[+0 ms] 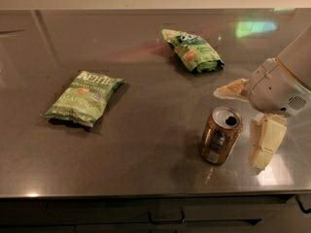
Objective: Pick orange can
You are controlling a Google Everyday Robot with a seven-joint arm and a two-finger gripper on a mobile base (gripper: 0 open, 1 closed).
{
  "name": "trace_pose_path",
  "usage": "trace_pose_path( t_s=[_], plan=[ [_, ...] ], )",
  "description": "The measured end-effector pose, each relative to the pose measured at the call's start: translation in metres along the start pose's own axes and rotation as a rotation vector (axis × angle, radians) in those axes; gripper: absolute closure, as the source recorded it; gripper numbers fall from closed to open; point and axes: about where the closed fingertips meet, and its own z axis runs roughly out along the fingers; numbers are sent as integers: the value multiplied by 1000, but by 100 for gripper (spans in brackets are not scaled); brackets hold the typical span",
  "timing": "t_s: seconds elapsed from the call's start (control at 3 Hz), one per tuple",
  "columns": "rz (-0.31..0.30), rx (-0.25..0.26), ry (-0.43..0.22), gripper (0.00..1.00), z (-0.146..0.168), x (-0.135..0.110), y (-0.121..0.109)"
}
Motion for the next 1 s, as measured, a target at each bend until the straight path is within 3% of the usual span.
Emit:
trace_pose_path(
  t_s=[0.33,1.0],
  plan=[
    [-10,-11,-33,18,5,-10,5],
    [-6,-4,-64,64,2,-22,7]
  ],
)
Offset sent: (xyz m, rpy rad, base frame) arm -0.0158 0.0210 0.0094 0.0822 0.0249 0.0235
